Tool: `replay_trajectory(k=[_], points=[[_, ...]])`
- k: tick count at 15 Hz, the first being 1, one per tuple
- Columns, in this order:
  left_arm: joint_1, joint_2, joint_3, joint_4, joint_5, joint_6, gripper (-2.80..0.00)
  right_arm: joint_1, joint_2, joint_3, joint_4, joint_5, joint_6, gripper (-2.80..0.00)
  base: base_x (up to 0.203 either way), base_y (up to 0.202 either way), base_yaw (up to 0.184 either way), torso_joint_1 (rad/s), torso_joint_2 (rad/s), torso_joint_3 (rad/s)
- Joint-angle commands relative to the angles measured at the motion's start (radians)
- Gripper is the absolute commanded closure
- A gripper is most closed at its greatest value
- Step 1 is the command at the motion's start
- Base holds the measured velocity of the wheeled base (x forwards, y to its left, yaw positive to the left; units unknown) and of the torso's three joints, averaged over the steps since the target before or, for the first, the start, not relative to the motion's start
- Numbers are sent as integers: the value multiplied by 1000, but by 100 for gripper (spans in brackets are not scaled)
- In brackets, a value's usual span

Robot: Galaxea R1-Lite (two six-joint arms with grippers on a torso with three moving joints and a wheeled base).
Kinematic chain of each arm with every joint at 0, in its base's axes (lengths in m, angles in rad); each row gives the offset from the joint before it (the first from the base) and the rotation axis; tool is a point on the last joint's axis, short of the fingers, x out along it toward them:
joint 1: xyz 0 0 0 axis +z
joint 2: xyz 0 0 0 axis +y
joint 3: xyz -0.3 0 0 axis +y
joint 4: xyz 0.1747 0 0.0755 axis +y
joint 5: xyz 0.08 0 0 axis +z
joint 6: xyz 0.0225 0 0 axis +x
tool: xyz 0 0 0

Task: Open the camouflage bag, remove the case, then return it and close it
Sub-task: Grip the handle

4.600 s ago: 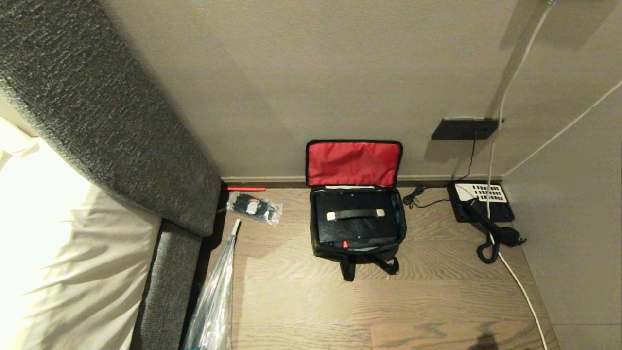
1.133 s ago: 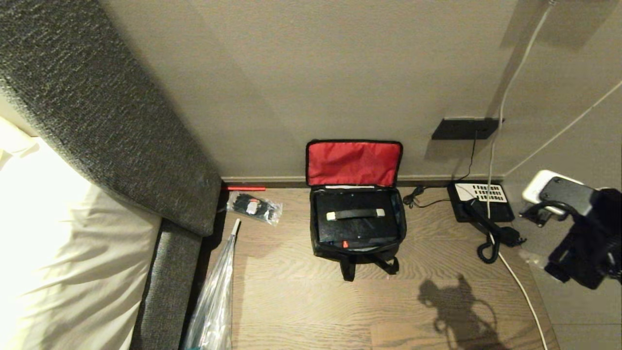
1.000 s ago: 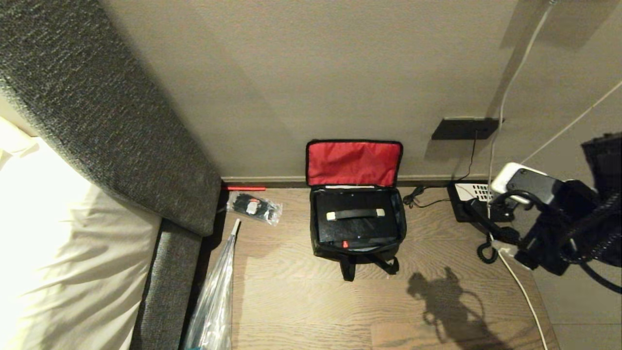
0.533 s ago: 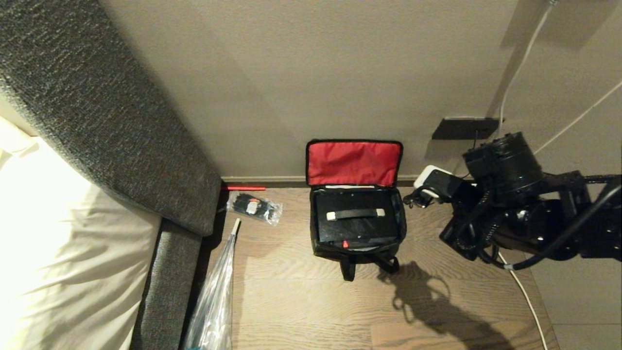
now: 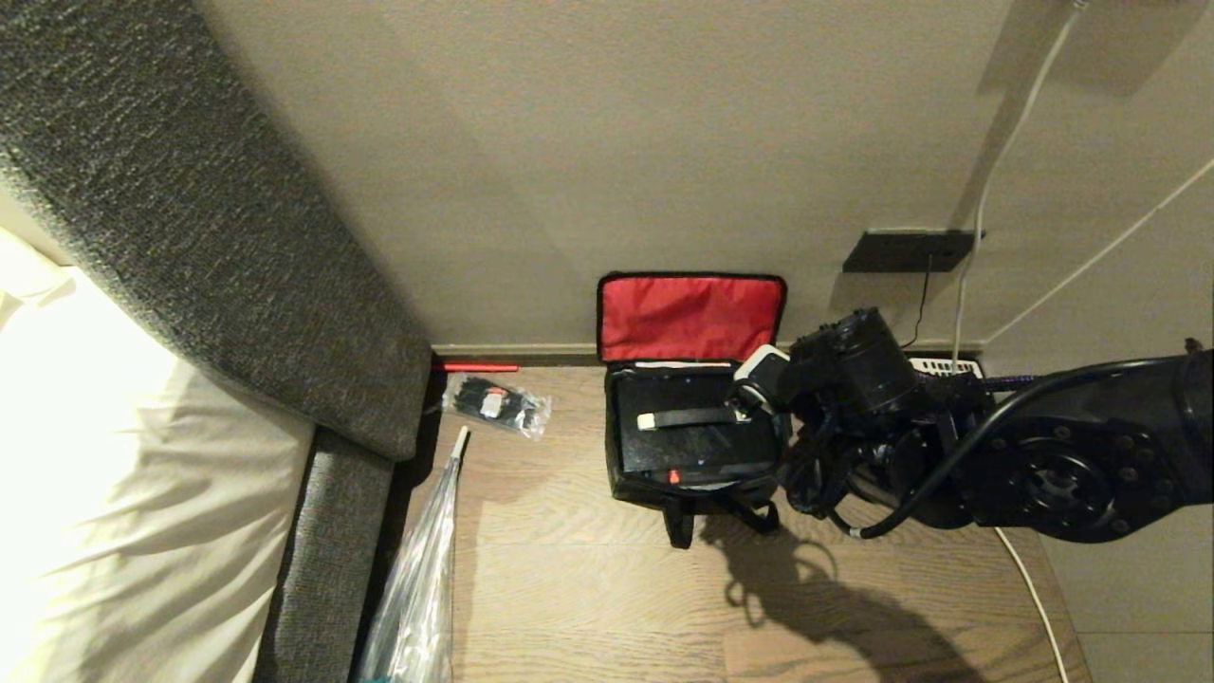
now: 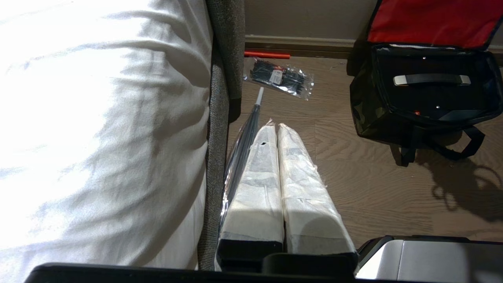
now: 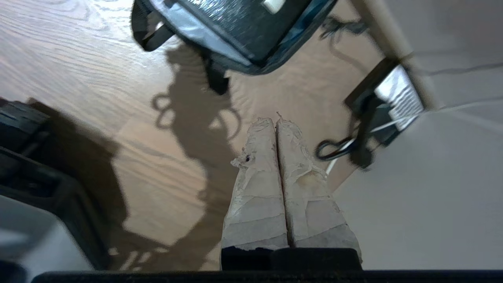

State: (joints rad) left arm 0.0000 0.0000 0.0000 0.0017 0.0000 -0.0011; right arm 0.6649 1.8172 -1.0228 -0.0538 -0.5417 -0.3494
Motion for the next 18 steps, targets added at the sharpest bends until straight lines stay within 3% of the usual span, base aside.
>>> replay_trajectory(k=[1,18], points=[[0,0,0,0,0,0,0,7,17,2,0,-3,4,0,0,0,0,0,0,0],[0,0,-3,1,0,8,0,7,17,23,-3,-43,15,0,0,0,0,0,0,0]])
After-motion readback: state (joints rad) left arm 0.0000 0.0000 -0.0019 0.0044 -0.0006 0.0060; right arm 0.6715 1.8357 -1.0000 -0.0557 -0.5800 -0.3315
